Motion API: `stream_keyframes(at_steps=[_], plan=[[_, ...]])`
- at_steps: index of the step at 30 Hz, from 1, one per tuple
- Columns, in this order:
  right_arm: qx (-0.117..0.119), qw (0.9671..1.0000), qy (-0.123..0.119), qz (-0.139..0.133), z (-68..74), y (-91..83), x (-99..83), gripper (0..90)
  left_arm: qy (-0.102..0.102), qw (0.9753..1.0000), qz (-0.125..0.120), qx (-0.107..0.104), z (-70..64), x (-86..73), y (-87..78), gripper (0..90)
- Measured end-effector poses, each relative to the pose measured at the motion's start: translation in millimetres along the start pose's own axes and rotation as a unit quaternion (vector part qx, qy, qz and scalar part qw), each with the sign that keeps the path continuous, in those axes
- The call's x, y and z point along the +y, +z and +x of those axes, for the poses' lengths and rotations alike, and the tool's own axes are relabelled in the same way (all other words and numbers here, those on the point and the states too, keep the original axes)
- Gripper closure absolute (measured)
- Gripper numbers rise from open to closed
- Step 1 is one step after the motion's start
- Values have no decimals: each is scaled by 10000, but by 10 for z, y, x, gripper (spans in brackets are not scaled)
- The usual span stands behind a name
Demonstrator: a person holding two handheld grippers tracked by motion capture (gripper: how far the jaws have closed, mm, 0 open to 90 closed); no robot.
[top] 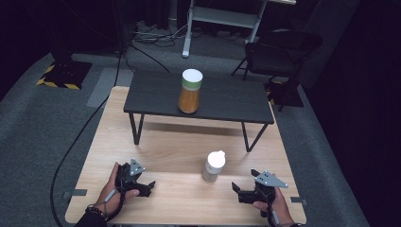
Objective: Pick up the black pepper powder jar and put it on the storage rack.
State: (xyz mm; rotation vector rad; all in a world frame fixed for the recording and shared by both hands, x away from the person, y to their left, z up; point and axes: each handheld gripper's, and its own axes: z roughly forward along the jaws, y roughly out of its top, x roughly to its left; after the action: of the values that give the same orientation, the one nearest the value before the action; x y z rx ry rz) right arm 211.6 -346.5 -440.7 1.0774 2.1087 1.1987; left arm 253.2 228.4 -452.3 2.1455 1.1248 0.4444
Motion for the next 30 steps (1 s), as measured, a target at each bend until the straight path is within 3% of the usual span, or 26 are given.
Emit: stream_keyframes(at_steps=[16, 24, 30], plan=[[115, 9999, 7, -80, 173, 204, 22, 29, 0, 10000, 0, 4, -6, 2, 2, 12], [-9, 9998, 10, -208, 255, 314, 11, 31, 0, 10000, -1, 4, -6, 2, 2, 12], [72, 9997, -115, -216, 305, 407, 35, 32, -2, 10000, -1, 4, -6, 2, 2, 13]])
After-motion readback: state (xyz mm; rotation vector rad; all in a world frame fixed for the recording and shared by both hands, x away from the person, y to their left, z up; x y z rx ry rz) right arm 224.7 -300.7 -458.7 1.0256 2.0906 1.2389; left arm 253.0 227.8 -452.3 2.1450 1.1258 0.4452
